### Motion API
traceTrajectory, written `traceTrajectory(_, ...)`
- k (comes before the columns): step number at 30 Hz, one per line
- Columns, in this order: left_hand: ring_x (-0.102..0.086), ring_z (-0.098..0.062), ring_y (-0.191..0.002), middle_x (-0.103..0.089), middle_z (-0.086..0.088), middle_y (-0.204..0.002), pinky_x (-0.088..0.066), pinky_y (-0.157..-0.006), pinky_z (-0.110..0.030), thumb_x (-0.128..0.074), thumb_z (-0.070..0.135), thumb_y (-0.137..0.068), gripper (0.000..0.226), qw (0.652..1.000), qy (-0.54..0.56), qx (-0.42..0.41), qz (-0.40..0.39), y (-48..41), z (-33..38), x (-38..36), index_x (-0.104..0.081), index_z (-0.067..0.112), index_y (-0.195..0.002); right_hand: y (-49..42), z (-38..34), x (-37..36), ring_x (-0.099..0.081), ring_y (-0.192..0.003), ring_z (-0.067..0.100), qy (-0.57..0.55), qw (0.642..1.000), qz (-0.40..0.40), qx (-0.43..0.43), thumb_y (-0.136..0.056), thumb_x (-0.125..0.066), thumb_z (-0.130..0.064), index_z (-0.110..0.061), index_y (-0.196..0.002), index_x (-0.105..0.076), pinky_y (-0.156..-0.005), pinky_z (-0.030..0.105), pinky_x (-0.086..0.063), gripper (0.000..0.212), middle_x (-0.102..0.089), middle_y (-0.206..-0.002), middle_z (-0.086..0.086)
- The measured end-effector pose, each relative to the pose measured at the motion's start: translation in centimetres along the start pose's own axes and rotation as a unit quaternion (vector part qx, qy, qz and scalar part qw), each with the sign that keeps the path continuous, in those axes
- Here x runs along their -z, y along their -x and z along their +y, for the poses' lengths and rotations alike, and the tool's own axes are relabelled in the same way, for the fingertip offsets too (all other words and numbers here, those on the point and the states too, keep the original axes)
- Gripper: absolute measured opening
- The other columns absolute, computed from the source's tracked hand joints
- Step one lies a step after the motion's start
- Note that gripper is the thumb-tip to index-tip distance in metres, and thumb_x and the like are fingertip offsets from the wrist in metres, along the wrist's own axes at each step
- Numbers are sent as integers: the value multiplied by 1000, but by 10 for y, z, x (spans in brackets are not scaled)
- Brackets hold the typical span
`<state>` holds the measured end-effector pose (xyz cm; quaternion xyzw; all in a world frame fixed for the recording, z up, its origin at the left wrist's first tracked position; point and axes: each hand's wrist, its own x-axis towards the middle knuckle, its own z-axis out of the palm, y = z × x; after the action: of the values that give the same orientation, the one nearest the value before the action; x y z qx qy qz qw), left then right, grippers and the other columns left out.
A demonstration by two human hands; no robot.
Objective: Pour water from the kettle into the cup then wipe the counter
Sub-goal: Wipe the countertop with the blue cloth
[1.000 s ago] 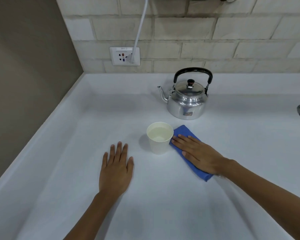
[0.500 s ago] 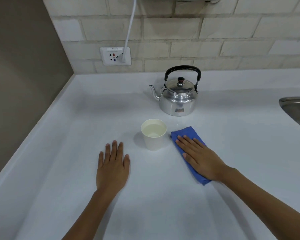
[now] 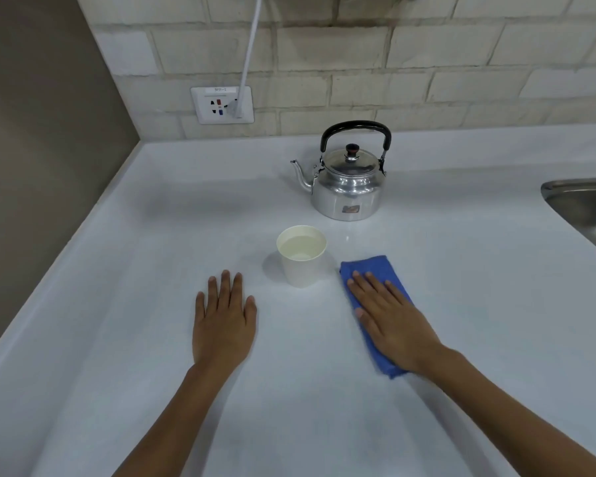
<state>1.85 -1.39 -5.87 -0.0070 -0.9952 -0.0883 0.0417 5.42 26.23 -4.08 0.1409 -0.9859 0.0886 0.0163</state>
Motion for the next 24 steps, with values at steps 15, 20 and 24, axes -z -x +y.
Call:
traceTrajectory(15,1,-25,-145,-2,-8,-158,0,-116,-41,-15,36,-97,55,1000,-6,-2,1,0,1,0,-3,15,-147,14,-55,-2,-25,-141,23,18,995,51,-83,-95,-23,-30,-13,-143,-26,-115,44,-18,51,-28,-152,4)
traceTrajectory(20,5,-24,-144,2,-6,-158,2,-116,-40,-13,36,-98,55,1000,0,6,-28,-1,2,3,1,15,-146,17,-83,-8,1,-144,11,-79,996,18,-32,-99,-16,-33,-21,-147,-9,-117,30,7,50,-4,-155,-9)
traceTrajectory(24,9,-24,-144,5,-6,-158,5,-117,-43,-13,33,-99,53,997,10,17,-69,-1,3,15,2,14,-146,-2,-42,17,-15,-143,12,-195,974,84,-76,-99,-27,-21,-16,-144,-26,-114,23,-2,45,-25,-154,-1)
